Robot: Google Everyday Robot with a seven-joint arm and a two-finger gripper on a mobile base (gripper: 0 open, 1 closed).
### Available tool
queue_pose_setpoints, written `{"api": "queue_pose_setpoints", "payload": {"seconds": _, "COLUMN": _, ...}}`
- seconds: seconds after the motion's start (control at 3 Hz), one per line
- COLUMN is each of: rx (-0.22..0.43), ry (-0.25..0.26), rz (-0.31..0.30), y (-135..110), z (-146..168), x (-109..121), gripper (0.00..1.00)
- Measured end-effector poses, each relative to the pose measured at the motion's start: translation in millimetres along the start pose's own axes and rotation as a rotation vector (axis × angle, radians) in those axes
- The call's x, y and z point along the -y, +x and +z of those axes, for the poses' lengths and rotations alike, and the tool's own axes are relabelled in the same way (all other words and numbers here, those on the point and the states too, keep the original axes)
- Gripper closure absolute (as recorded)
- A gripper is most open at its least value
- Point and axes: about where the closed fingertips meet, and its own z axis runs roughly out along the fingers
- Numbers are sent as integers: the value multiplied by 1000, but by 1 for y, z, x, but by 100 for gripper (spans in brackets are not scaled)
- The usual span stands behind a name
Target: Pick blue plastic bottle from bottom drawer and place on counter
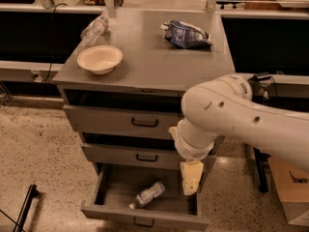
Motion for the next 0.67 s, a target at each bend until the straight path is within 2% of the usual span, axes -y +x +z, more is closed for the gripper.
{"api": "queue_pose_setpoints", "payload": {"seconds": 0.33, "rx": 25, "ry": -19, "rz": -69, "y": -15, "z": 62, "x": -2, "gripper": 0}}
{"api": "queue_pose_setpoints", "payload": {"seconds": 0.67, "rx": 37, "ry": 7, "rz": -67, "y": -17, "z": 63, "x": 5, "gripper": 0}}
